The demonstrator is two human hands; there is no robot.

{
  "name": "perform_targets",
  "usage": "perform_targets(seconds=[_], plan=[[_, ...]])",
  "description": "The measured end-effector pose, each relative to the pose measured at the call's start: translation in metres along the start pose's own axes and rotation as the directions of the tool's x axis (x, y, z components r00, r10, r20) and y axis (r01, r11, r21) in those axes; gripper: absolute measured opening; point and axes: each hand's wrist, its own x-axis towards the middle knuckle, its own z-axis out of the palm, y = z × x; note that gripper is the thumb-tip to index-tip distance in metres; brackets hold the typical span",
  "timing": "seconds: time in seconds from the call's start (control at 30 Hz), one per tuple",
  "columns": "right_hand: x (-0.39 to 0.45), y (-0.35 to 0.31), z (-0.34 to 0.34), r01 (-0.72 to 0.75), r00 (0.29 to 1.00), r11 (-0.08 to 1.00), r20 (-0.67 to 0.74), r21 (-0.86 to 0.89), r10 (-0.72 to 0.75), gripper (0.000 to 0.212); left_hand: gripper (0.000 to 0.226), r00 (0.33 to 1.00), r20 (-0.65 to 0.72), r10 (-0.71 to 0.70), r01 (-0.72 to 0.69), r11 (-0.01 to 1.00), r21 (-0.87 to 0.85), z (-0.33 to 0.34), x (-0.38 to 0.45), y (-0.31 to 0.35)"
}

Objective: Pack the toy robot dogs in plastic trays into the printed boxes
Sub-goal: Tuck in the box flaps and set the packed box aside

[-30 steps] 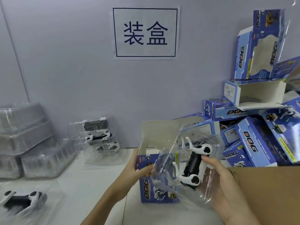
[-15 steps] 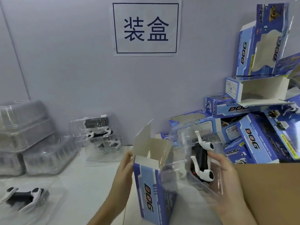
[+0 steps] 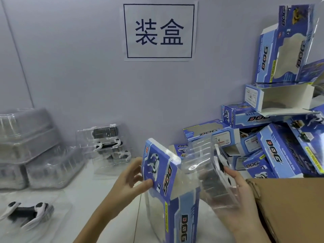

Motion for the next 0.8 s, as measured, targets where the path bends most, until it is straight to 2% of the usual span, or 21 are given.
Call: perform_targets(seconds=[0.03, 0.17, 0.23, 0.27, 0.33, 0.43, 0.57, 0.7, 0.8], plan=[[0.001, -0.001, 0.001, -0.020, 1.000, 1.000, -0.016, 0.017, 0.021, 0.034, 0.069, 1.000, -0.017, 0.003, -0.004, 0.999, -0.044, 0.002, -0.003, 0.002], [0.006, 0.003, 0.001, -0.089, 0.992, 0.996, -0.083, 0.029, 0.091, 0.032, 0.060, 0.996, 0.070, -0.055, 0.066, 0.984, -0.164, 0.014, -0.008, 0.012], [0.002, 0.001, 0.004, -0.076, 0.994, 0.994, -0.071, 0.075, 0.081, 0.023, 0.082, 0.990, 0.082, -0.118, 0.130, 0.978, -0.164, 0.015, -0.008, 0.015], [0.004, -0.001, 0.001, -0.061, 0.998, 0.991, -0.020, 0.117, 0.064, 0.018, 0.092, 0.985, 0.087, -0.149, 0.160, 0.977, -0.138, 0.015, -0.008, 0.016], [0.009, -0.007, 0.004, -0.067, 0.998, 0.969, 0.022, 0.238, 0.063, 0.024, 0.102, 0.980, 0.095, -0.173, 0.181, 0.981, -0.074, 0.015, -0.008, 0.015], [0.010, -0.006, 0.013, 0.013, 1.000, 0.990, 0.017, 0.143, -0.016, 0.031, 0.109, 0.981, 0.067, -0.180, 0.182, 0.983, -0.030, 0.017, -0.011, 0.017], [0.012, -0.016, 0.038, 0.019, 0.995, 0.980, 0.094, 0.198, -0.039, 0.021, 0.111, 0.990, 0.059, -0.126, 0.128, 0.991, -0.036, 0.024, -0.015, 0.022], [0.005, -0.022, 0.076, 0.043, 0.984, 0.991, 0.164, 0.130, -0.064, 0.015, 0.102, 0.994, 0.036, -0.099, 0.099, 0.995, -0.007, 0.026, -0.015, 0.023], [0.004, -0.016, 0.105, -0.011, 0.982, 0.998, 0.187, 0.065, -0.001, 0.008, 0.093, 0.995, 0.037, -0.090, 0.090, 0.996, -0.005, 0.025, -0.015, 0.018]])
